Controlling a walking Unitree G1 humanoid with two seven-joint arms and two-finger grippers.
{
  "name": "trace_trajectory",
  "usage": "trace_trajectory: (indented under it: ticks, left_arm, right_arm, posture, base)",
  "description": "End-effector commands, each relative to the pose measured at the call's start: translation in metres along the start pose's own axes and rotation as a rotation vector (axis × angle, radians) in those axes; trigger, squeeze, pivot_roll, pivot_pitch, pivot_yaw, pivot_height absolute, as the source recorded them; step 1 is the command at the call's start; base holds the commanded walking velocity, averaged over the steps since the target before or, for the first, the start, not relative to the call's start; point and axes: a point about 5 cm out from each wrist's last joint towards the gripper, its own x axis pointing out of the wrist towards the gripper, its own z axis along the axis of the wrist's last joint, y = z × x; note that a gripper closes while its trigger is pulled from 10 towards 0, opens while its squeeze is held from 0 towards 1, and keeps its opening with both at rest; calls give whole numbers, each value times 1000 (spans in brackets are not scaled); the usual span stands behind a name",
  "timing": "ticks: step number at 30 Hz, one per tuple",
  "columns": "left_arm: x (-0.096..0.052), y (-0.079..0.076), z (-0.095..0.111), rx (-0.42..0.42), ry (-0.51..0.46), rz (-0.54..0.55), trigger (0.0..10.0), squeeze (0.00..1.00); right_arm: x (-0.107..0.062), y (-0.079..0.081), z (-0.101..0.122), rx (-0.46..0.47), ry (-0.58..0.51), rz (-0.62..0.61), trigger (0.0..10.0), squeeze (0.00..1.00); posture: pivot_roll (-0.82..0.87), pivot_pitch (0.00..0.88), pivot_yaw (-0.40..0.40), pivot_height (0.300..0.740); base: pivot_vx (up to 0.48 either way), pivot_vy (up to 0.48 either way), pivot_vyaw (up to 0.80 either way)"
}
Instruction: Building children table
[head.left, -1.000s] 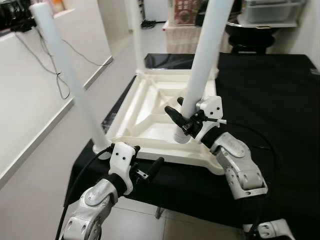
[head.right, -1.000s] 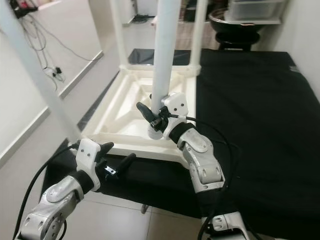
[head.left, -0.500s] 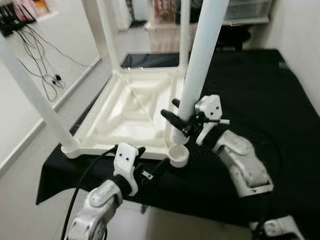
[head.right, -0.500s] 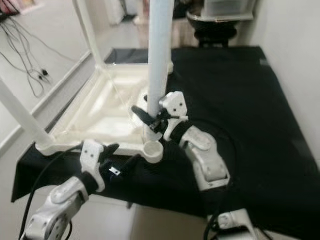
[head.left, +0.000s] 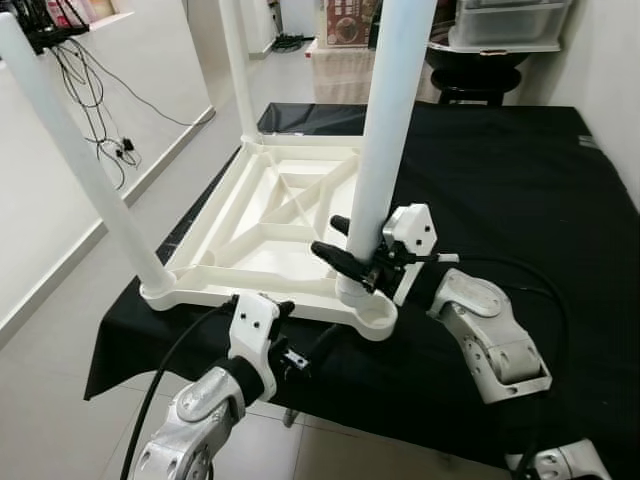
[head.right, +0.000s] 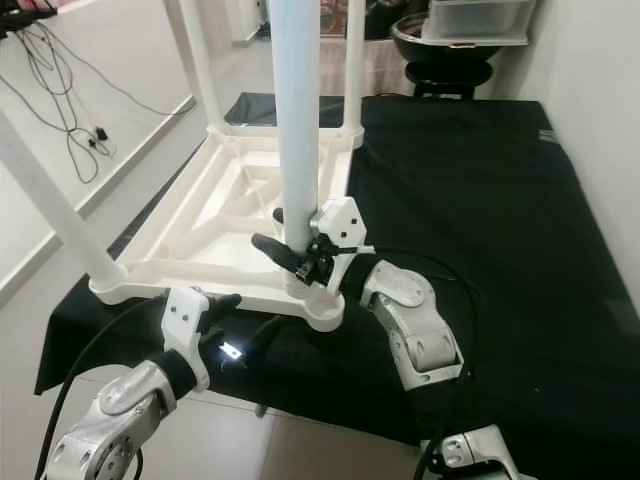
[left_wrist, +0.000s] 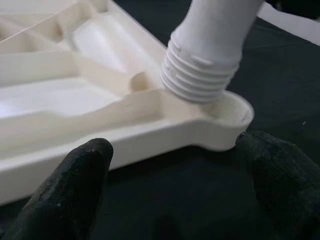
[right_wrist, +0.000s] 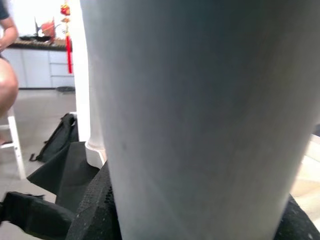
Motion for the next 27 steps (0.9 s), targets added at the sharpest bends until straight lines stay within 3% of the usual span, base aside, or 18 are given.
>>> trace_trajectory:
  ticks: [1,7,9,12,20,27]
  left_arm:
    - [-5,4,0,20,12,17,10000,0]
    - [-7,1,1,48,20,-6,10000,0]
    - [-10,-3,0,96,41,-58,10000,0]
    - [-10,-4,0,96,40,-61,10000,0]
    - [-9,-5,1,93,47,-64,10000,0]
    - [-9,-5,1,74,35,-69,10000,0]
  right_arm:
    - [4,3,2,20,-18,32,10000,0]
    - [-2,-8,3,47,-18,47,10000,0]
    - [-10,-25,6,61,-24,8,10000,0]
    - [-11,-29,7,59,-23,-4,10000,0]
    - [-11,-19,6,78,-35,21,10000,0]
    - [-12,-13,5,102,-39,117,10000,0]
  posture:
    - [49,135,42,740]
    - [53,153,42,740]
    - [53,162,44,740]
    - [52,163,43,740]
    - [52,167,46,740]
    - [50,165,40,740]
  base:
    - [0,0,0]
    - [0,0,0]
    - [0,0,0]
    - [0,0,0]
    - [0,-462,0]
    - [0,-329,0]
